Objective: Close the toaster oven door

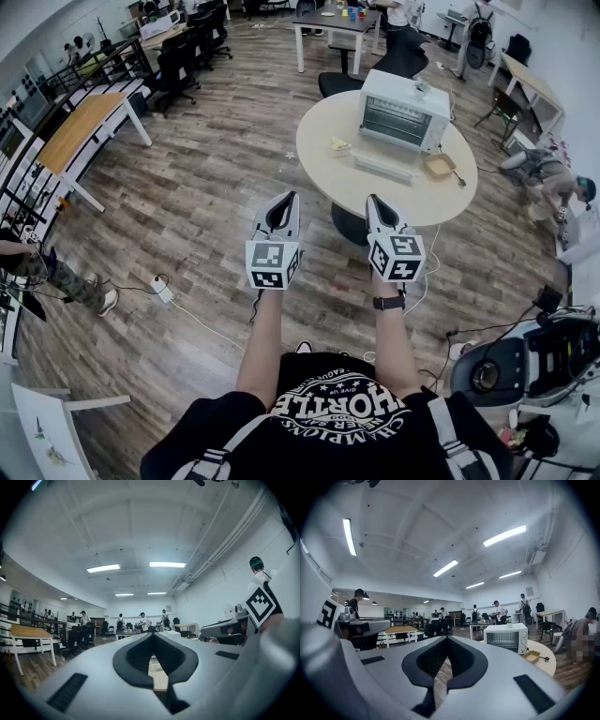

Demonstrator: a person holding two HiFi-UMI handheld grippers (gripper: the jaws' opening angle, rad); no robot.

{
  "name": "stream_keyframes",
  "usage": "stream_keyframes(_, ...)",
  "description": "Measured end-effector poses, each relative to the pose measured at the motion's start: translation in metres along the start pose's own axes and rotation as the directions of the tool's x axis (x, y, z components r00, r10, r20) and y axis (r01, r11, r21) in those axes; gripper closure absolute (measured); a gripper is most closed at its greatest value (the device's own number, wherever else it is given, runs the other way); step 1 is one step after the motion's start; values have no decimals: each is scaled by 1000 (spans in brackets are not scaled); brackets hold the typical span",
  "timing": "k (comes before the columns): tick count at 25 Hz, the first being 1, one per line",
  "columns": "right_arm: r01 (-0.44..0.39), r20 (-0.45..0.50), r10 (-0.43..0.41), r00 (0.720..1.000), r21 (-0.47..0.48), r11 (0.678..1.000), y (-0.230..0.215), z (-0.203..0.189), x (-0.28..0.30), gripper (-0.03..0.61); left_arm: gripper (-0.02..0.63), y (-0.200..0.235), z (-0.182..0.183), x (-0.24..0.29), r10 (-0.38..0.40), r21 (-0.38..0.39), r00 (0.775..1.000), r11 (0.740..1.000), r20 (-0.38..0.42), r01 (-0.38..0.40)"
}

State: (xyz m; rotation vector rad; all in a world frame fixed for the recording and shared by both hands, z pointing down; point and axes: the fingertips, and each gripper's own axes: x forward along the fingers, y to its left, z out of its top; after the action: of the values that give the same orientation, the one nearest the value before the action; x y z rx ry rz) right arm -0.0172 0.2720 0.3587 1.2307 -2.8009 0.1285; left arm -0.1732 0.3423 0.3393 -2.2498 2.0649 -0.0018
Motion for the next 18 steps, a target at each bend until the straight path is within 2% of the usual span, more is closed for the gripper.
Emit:
stream_keyframes(13, 51, -6, -50, 999, 49, 998, 15, -18, 26, 558, 595, 30, -27, 3, -39, -4, 999, 999, -34, 39)
stream_keyframes(18, 74, -13, -73, 997, 53, 996, 32, -25, 32, 558, 595, 40, -37, 0, -89, -20, 995, 996, -46, 88)
